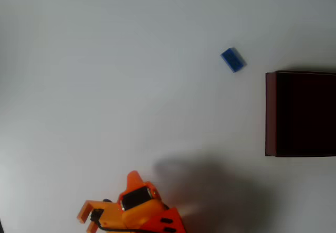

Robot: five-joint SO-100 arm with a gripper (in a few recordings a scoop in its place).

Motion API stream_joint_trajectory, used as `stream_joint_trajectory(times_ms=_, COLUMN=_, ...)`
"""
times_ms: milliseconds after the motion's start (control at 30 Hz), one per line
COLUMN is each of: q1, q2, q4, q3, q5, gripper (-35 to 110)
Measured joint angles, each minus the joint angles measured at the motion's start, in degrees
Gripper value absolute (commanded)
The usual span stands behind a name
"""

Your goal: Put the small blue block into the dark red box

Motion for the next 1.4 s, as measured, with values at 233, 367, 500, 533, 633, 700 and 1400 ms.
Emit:
stream_joint_trajectory(times_ms=233, q1=0.0, q2=0.0, q4=0.0, q3=0.0, q5=0.9, gripper=0)
stream_joint_trajectory(times_ms=367, q1=0.0, q2=0.0, q4=0.0, q3=0.0, q5=0.9, gripper=0)
stream_joint_trajectory(times_ms=500, q1=0.0, q2=0.0, q4=0.0, q3=0.0, q5=0.9, gripper=0)
stream_joint_trajectory(times_ms=533, q1=0.0, q2=0.0, q4=0.0, q3=0.0, q5=0.9, gripper=0)
stream_joint_trajectory(times_ms=633, q1=0.0, q2=0.0, q4=0.0, q3=0.0, q5=0.9, gripper=0)
stream_joint_trajectory(times_ms=700, q1=0.0, q2=0.0, q4=0.0, q3=0.0, q5=0.9, gripper=0)
stream_joint_trajectory(times_ms=1400, q1=11.0, q2=-4.7, q4=-4.7, q3=-5.1, q5=20.5, gripper=17)
